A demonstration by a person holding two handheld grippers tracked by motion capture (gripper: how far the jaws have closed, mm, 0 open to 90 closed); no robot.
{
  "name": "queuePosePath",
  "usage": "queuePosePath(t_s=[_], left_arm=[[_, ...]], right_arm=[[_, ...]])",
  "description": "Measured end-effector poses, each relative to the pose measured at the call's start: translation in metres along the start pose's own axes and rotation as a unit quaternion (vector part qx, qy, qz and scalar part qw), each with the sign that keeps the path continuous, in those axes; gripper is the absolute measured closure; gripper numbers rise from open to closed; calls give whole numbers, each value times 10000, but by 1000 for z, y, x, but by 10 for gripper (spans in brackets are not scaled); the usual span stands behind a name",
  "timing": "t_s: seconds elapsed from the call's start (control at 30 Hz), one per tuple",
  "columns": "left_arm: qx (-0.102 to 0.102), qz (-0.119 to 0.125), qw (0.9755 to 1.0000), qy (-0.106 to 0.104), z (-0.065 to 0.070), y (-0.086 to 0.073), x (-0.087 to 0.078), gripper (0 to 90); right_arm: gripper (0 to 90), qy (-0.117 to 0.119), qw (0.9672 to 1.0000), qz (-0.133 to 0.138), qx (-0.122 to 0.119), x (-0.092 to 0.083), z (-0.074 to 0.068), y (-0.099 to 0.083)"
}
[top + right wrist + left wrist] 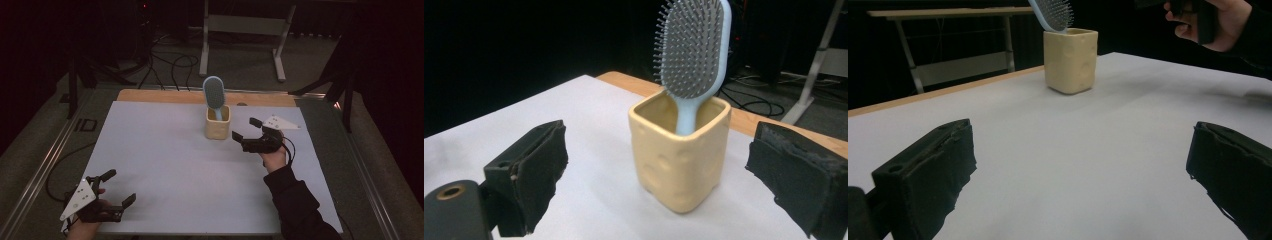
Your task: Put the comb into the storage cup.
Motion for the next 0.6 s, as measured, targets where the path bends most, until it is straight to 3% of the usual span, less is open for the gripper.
queuePosePath(t_s=[0.6], left_arm=[[1,6,10000,-9,0,0,0,0]], right_arm=[[83,62,9997,-208,-63,-40,-11,-30]])
Point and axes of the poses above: each handheld gripper's, and its own axes: x roughly forward along the jaws, y roughly out of its top, z roughly to its right, the point moved 5 cm from there along x, roughly forward along the jaws, and after that the axes turned 13 degrees about -x, right-handed, at the moved point
